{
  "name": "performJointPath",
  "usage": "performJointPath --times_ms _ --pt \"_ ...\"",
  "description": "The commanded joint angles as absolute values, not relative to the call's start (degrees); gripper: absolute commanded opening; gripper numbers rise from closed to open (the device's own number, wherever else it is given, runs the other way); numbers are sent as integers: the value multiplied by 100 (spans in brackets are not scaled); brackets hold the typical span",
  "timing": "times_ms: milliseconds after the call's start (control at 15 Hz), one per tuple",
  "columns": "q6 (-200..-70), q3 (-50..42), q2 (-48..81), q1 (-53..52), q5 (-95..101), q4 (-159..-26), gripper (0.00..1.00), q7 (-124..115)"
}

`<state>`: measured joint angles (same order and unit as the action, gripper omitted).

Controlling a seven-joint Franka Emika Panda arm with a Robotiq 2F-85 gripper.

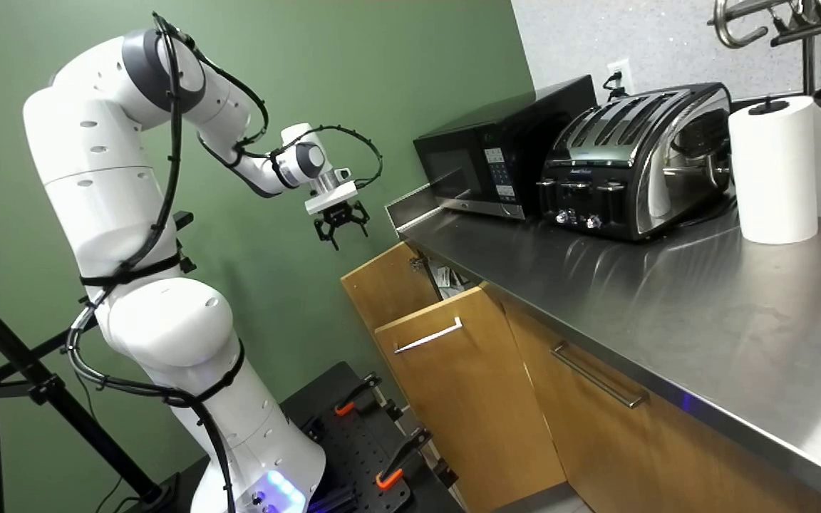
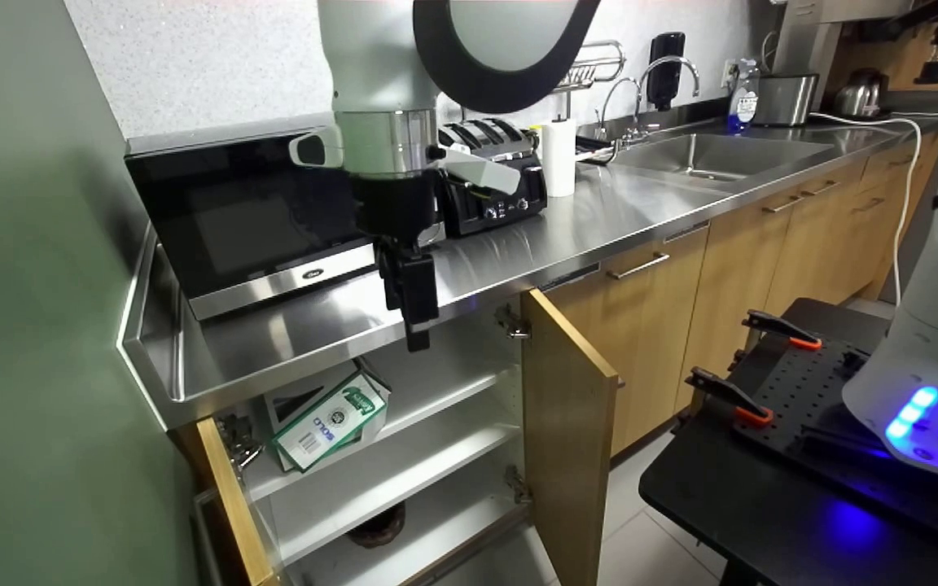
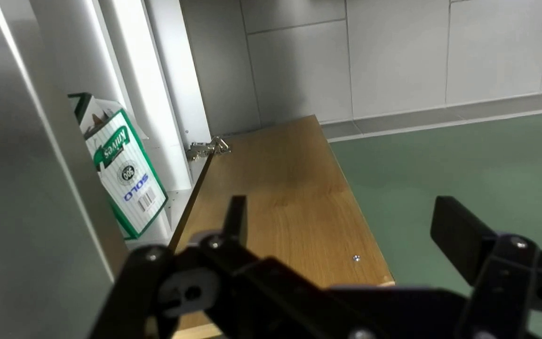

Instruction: Close the bottom left cabinet door

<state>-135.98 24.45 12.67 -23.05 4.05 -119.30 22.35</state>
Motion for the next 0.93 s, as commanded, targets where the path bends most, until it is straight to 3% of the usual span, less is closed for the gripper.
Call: performJointPath --times_ms 0,733,867 --pt "-14351 2541 1730 -2355 475 -11626 100 2399" --pt "-14632 2815 3807 -2474 740 -9886 100 3461" --pt "-14683 2737 3614 -2498 752 -10170 100 3262"
